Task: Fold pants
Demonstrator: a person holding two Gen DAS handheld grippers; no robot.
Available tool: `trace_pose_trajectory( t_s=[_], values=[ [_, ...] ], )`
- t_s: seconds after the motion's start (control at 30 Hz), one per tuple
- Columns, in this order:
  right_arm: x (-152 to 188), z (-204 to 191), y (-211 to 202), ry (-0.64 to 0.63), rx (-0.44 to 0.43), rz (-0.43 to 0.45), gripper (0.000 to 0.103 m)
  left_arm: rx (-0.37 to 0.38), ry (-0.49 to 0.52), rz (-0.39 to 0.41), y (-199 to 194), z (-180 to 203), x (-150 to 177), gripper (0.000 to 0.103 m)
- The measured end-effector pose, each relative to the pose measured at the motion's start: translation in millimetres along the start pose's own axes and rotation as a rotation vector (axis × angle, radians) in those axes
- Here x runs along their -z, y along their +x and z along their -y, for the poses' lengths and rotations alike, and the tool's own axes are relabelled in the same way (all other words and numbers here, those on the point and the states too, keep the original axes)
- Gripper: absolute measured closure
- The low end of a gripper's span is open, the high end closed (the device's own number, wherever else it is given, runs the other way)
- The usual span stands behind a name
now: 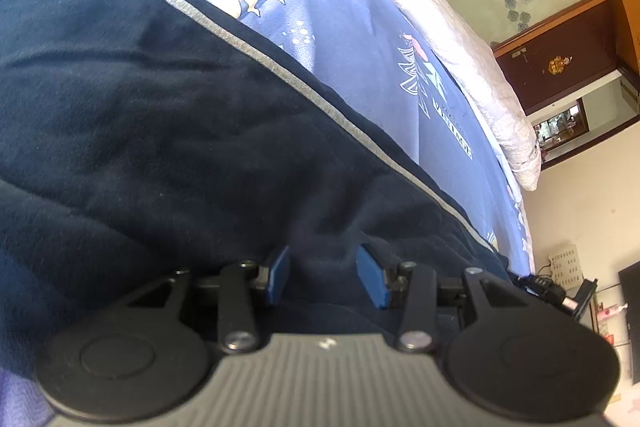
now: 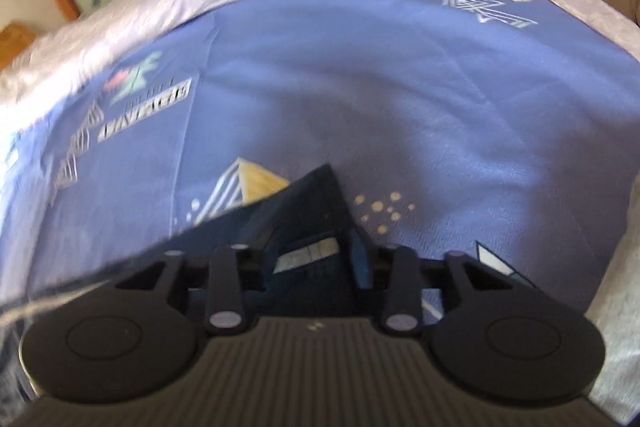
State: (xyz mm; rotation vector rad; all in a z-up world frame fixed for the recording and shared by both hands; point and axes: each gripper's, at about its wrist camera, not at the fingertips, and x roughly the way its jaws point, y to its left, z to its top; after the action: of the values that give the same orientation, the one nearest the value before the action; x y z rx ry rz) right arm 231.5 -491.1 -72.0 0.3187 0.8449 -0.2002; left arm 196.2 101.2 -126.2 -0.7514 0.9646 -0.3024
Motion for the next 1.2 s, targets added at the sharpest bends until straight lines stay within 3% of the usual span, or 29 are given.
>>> trace_pose_trajectory(
  t_s=[0.07,0.23,0.33,0.4,0.53,0.57,0.63,0.73,0.9,1.0,1.1,1.17,1.2],
  values=[
    [2.3,-5.1,-6.2,-0.054,0.020,0.012,0.096,0.002,0.001,0.006,0.8,0.1,0.9,0.064],
    [-17.0,-3.3,-33.7,-0.007,-0.029,0.151,0.096,-0.005,0.026,0.022,0.4,3.1,3.5,0.062],
    [-34.3,-14.2,-29.1,-0.022,-0.025,0.187,0.096,-0.008,0.029,0.027,0.6,4.8,4.0,0.061],
    [-40.4,-21.4,-11.2,-0.040,0.009,0.179,0.096,-0.012,0.040,0.033,0.9,6.3,4.9,0.061],
    [-30.5,-29.5,37.3,-0.104,0.178,0.065,0.094,-0.017,0.059,0.042,1.7,10.4,7.5,0.057],
    [-28.3,-26.5,35.4,-0.088,0.192,0.086,0.093,-0.015,0.068,0.041,1.9,11.4,7.6,0.054],
    [-28.0,-11.6,20.1,0.025,0.151,0.102,0.089,-0.009,0.090,0.033,1.4,13.8,6.7,0.051],
    [-16.9,13.9,-28.4,0.171,0.021,0.184,0.084,-0.011,0.088,0.027,-7.1,19.0,3.4,0.049],
    [35.3,51.2,-105.1,0.322,-0.140,0.221,0.061,0.080,0.092,0.119,-35.0,29.6,7.6,0.048],
    [67.0,68.1,-125.9,0.420,-0.184,0.204,0.057,0.130,0.098,0.083,-25.1,41.3,9.3,0.046],
    [84.4,77.2,-123.0,0.521,-0.215,0.164,0.057,0.108,0.130,0.007,1.3,51.2,14.8,0.046],
    [88.1,77.2,-115.2,0.561,-0.207,0.141,0.057,0.003,0.121,-0.078,25.5,51.1,20.4,0.052],
    [88.9,76.6,-110.5,0.577,-0.211,0.129,0.057,-0.012,0.134,-0.062,28.7,50.5,23.8,0.053]
  ],
)
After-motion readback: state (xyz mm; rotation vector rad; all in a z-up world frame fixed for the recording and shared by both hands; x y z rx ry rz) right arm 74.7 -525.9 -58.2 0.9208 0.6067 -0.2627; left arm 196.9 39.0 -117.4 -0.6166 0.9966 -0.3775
